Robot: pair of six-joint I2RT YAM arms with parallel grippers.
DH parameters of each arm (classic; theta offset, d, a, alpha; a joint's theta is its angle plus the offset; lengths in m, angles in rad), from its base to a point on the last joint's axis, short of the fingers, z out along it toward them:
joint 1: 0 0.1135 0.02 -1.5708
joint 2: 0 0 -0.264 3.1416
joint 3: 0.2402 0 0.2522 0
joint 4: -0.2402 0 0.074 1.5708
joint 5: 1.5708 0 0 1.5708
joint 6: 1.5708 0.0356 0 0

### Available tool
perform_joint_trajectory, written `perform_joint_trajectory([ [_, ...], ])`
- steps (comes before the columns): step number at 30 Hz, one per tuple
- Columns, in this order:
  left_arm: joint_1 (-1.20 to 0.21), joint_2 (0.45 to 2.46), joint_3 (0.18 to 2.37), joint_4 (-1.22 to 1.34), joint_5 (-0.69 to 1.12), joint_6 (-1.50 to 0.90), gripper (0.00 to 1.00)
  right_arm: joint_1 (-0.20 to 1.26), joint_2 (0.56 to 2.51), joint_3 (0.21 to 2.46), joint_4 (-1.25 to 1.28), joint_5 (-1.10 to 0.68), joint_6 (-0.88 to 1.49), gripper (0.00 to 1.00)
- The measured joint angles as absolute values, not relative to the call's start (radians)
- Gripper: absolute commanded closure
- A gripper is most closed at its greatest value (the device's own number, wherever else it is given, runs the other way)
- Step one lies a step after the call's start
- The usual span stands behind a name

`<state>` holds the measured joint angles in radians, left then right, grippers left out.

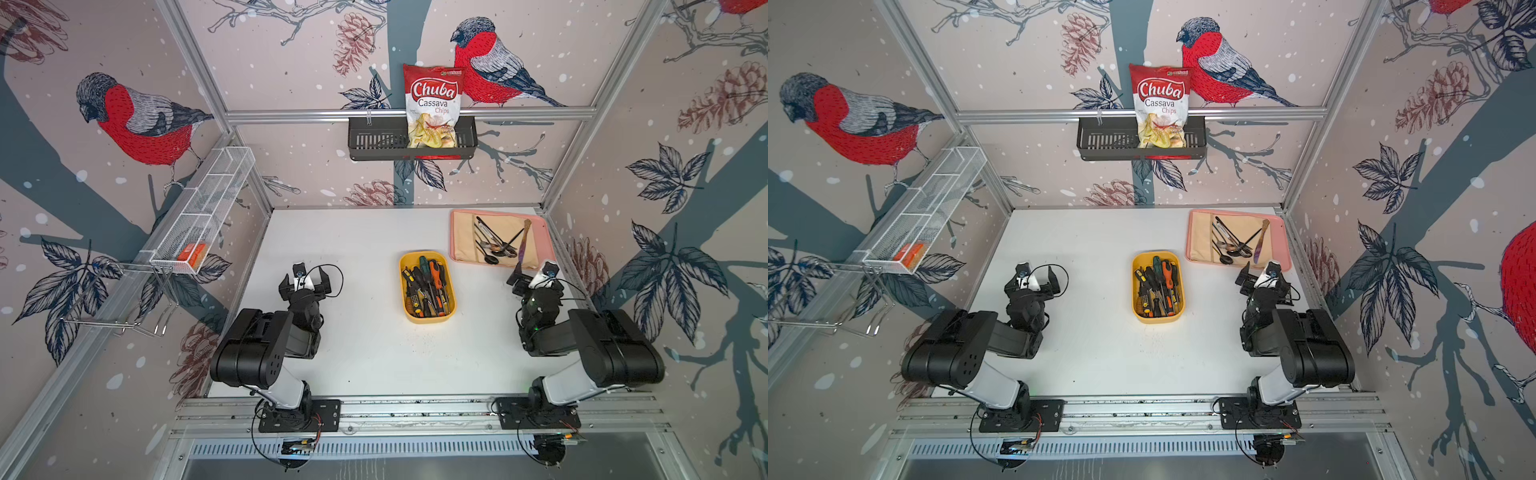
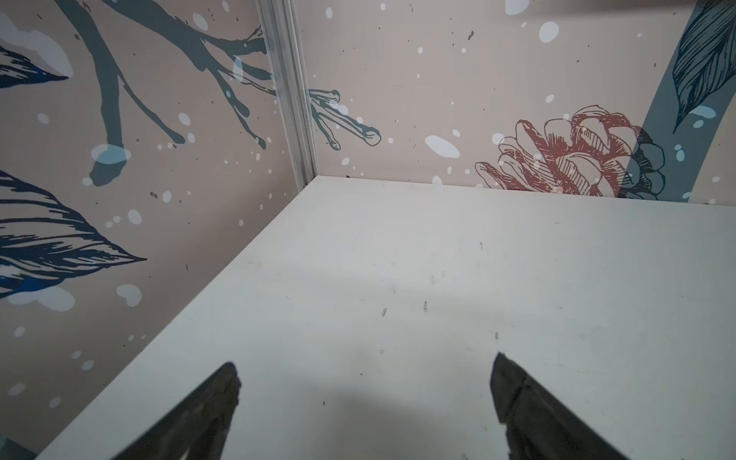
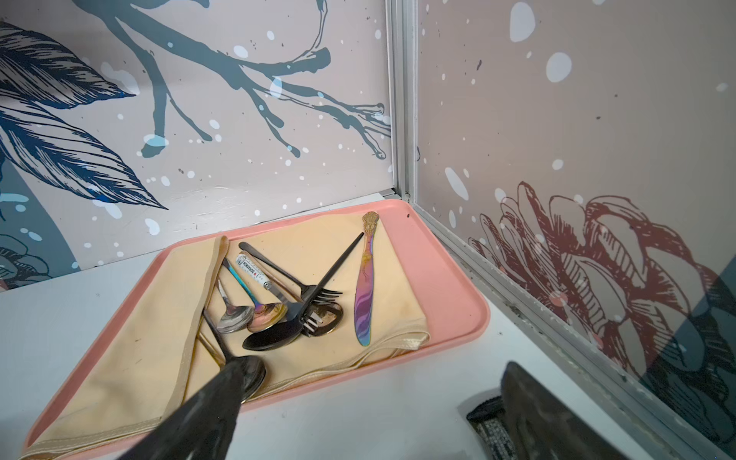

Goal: Take out the screwdriver from the storage box
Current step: Pick up the screwdriver from the storage box.

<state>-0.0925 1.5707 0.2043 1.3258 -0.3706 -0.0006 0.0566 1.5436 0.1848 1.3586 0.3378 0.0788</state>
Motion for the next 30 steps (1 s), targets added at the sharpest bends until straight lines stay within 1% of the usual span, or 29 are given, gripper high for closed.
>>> perform_joint_trajectory([
  [24,-0.081,1.569,0.206,1.326,-0.368,-0.005,0.00,0.057,1.541,0.184,1.356,0.333,0.079,0.01],
  [27,-0.081,1.546,0.208,1.312,-0.370,-0.012,0.01,0.082,1.488,0.203,1.293,0.362,0.078,0.00],
  [30,-0.090,1.500,0.250,1.252,-0.392,-0.012,0.01,0.099,1.394,0.277,1.171,0.384,0.076,0.00],
])
